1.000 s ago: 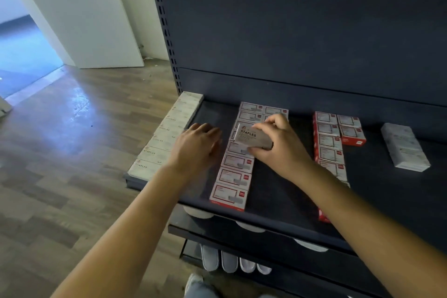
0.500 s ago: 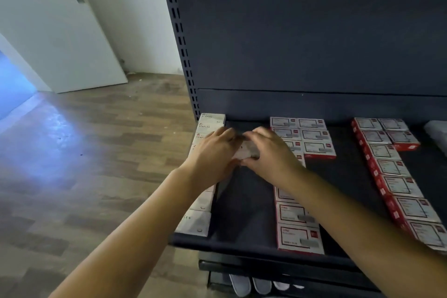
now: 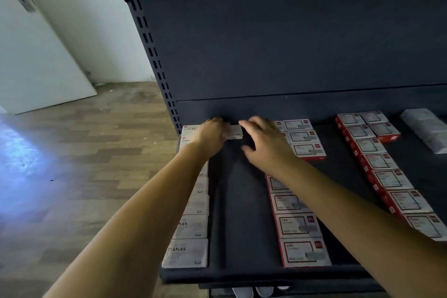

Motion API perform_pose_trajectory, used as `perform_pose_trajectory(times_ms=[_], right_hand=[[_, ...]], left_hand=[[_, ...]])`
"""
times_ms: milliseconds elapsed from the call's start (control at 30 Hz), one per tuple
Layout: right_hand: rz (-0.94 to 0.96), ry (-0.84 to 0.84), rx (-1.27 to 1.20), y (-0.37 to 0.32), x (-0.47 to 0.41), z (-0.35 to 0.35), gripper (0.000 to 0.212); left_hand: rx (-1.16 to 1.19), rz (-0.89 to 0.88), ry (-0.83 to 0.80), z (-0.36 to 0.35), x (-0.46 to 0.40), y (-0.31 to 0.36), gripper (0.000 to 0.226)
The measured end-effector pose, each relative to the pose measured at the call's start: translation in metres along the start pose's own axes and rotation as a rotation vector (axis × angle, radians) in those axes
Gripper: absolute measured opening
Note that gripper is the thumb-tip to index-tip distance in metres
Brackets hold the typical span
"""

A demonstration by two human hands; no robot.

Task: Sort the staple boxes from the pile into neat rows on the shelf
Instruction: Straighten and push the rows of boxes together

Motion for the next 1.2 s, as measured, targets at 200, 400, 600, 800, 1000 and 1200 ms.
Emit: perform_pose_trajectory(times_ms=[200, 400, 600, 800, 1000, 1200], right_hand=[[0.003, -0.028, -0.034, 0.001, 0.002, -0.004, 0.054], [0.011, -0.024, -0.056, 0.0, 0.004, -0.003, 0.049], [0.009, -0.028, -0.08, -0.001, 0.009, -0.006, 0.049], [-0.029, -0.02, -0.119, 0.004, 0.017, -0.007, 0.047], [-0.067, -0.007, -0.161, 0.012, 0.028, -0.007, 0.046], [-0.061, 0.041, -0.176, 0.016, 0.044, 0.003, 0.044]], left_hand=[[-0.053, 0.082, 0.04, 0.002, 0.003, -0.012, 0.032], [-0.085, 0.106, 0.067, -0.009, 0.01, -0.032, 0.033], [0.001, 0.183, 0.103, -0.013, 0.009, -0.046, 0.02], [-0.053, 0.162, 0.099, -0.01, 0.01, -0.037, 0.029], [0.025, 0.215, 0.098, -0.014, 0.014, -0.044, 0.016], [0.099, 0.15, 0.261, 0.011, 0.042, -0.033, 0.028]])
Point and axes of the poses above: each hand's wrist, its own x-axis away from the middle knuckle, its own z-axis out of the back of the hand, y = z × x, the point moved 9 cm from there along -x, towards the middle knuckle, and after that the axes turned 4 degrees about -x, right-handed, at the moved point
